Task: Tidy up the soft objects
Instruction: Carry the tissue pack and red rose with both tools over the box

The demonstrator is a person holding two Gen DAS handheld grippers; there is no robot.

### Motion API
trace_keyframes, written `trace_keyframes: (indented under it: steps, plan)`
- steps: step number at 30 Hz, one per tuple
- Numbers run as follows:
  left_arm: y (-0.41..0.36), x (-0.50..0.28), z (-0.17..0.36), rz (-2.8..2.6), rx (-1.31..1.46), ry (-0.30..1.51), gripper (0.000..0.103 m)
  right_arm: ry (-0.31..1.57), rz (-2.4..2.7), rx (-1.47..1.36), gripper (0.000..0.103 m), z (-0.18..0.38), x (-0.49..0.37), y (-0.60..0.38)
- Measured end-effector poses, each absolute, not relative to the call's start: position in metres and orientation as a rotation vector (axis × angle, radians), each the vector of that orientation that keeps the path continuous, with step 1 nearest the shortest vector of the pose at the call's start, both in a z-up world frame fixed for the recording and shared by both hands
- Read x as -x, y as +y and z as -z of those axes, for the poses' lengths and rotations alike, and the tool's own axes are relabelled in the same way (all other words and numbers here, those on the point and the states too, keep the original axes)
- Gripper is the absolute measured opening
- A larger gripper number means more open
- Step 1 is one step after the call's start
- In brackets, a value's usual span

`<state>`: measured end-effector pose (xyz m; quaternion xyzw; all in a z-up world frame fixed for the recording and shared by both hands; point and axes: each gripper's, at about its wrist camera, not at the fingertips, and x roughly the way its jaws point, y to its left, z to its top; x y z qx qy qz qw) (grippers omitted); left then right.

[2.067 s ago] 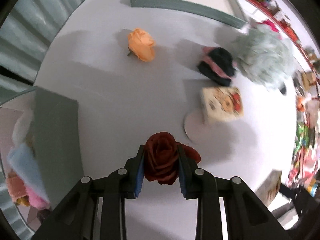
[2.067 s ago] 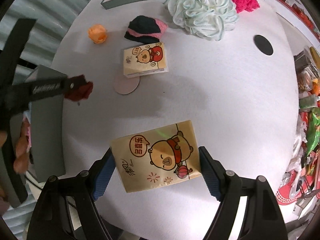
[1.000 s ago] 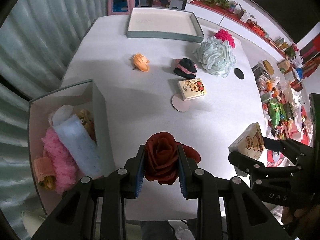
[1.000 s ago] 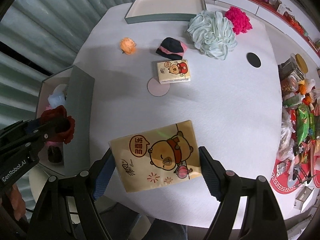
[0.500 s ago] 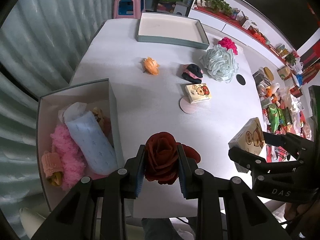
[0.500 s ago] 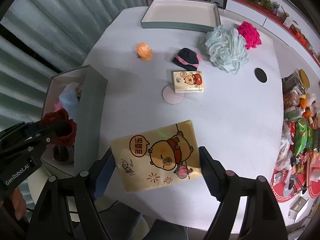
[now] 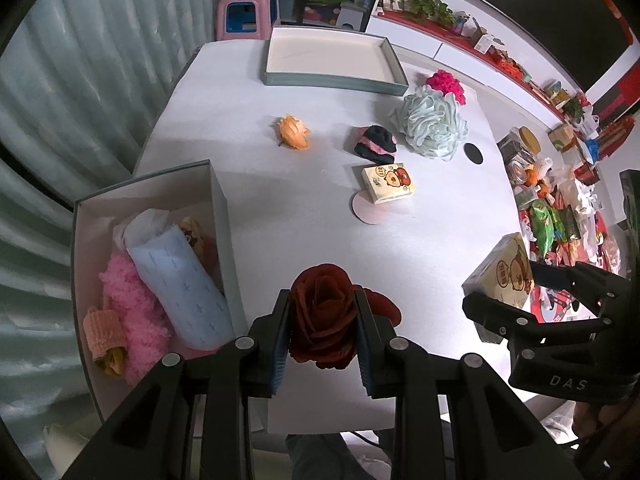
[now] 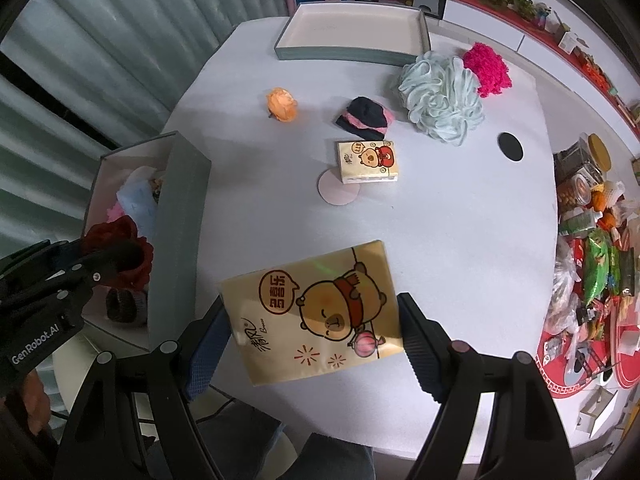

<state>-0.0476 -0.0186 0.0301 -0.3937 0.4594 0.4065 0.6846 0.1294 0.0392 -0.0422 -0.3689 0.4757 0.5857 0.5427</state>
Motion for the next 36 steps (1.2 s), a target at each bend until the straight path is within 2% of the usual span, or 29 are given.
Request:
trace_keyframes:
  steps: [16, 36]
  plan:
    - [-0.019, 0.057, -0.032, -0.936, 0.909, 1.006, 0.03, 1.116, -1.401, 0.901, 0.082, 0.041, -0.12, 0.043]
    - [-0.018, 0.119, -0.025, -1.082, 1.024, 0.95, 0.03, 1.046, -1.537, 1.028, 0.082, 0.037, -0.061, 0.068]
